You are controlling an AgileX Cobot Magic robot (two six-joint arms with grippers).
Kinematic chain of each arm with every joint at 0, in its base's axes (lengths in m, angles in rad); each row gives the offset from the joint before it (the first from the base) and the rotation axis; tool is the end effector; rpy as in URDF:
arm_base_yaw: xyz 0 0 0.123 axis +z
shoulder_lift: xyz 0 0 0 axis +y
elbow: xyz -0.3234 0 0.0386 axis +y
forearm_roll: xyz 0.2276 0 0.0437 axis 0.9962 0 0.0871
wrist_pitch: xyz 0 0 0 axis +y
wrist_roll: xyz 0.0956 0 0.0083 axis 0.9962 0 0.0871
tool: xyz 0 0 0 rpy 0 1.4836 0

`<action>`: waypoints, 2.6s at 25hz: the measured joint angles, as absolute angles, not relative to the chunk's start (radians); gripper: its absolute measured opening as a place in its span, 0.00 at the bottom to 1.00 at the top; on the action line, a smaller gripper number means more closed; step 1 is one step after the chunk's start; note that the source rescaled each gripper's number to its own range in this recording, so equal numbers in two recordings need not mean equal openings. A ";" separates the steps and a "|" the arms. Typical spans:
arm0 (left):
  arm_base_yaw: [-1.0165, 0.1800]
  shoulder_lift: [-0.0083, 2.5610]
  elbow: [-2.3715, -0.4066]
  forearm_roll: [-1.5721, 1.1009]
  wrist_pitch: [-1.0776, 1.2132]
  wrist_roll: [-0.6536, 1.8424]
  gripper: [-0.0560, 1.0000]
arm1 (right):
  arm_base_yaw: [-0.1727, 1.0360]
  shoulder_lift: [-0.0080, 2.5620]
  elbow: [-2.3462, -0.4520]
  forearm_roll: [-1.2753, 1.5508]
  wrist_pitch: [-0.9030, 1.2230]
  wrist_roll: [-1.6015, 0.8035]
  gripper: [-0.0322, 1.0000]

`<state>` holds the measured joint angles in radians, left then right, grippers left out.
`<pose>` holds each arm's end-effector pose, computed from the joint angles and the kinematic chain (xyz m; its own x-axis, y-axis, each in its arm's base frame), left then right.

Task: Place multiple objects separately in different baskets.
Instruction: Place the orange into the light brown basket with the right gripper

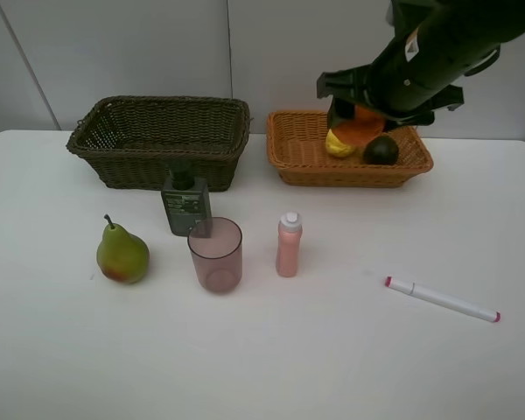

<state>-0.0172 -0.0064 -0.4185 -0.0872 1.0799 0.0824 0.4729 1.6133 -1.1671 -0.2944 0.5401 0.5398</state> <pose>-0.0537 -0.0064 0.2418 -0.5325 0.0502 -0.8449 0.1040 0.9946 -0.0064 0.3065 0.1407 0.3125 -0.7613 -0.0768 -0.6438 -0.1578 0.9851 0.0691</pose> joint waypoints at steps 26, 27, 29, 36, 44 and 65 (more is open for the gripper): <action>-0.017 -0.006 -0.419 -0.087 1.080 0.082 1.00 | 0.390 2.087 -1.494 -0.363 0.362 0.516 0.69; -0.017 -0.006 -0.419 -0.087 1.080 0.082 1.00 | 0.390 2.097 -1.497 -0.360 0.361 0.512 0.69; -0.017 -0.006 -0.419 -0.087 1.080 0.082 1.00 | 0.390 2.119 -1.497 -0.353 0.361 0.508 0.69; -0.017 -0.006 -0.419 -0.087 1.080 0.082 1.00 | 0.390 2.142 -1.498 -0.352 0.361 0.508 0.69; -0.017 -0.006 -0.419 -0.087 1.080 0.082 1.00 | 0.390 2.142 -1.503 -0.344 0.359 0.504 0.69; -0.017 -0.006 -0.419 -0.087 1.080 0.082 1.00 | 0.417 2.107 -1.504 -0.352 0.440 0.504 1.00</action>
